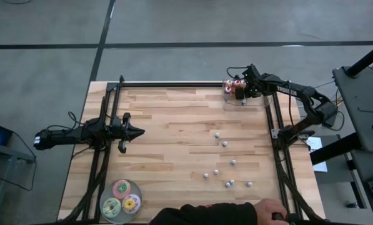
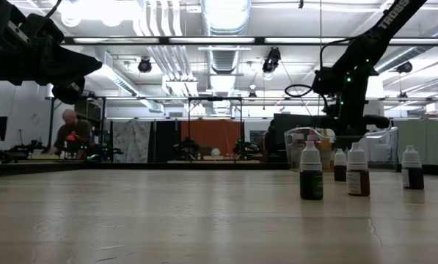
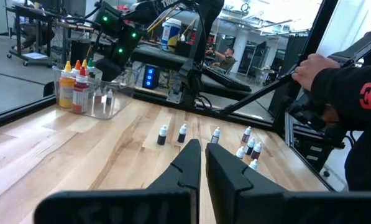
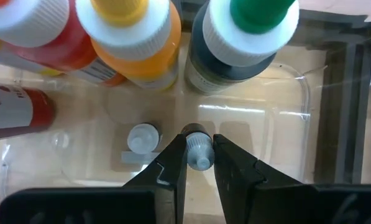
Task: Pick & Place food coloring
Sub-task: Put the small blue food coloring bottle into the bin
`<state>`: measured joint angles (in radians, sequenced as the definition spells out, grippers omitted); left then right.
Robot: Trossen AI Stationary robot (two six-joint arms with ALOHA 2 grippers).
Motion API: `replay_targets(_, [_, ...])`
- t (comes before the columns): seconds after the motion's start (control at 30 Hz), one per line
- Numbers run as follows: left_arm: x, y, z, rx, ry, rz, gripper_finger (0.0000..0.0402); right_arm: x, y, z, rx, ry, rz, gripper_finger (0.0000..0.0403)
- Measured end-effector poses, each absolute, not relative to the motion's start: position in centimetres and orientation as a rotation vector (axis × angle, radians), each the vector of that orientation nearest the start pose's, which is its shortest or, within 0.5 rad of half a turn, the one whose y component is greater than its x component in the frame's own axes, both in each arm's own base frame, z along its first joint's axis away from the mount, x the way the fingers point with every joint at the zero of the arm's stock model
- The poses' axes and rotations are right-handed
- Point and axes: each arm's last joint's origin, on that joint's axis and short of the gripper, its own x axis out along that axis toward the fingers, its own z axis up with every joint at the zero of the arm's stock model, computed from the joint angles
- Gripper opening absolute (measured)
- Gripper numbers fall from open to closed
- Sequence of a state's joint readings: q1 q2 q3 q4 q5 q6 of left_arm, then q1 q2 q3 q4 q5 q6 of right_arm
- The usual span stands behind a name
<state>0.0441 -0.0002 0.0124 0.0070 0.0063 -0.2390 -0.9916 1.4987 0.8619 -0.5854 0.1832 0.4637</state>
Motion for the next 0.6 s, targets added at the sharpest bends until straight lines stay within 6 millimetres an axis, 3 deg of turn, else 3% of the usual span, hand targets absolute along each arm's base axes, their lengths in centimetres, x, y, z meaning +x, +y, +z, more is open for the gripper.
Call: replay_targets(0.6, [9.68, 0.41, 16.84, -0.238, -0.024, 0.035, 0.0, 14.14, -22.99, 17.29, 0.871, 0.949, -1.304, 0.0059])
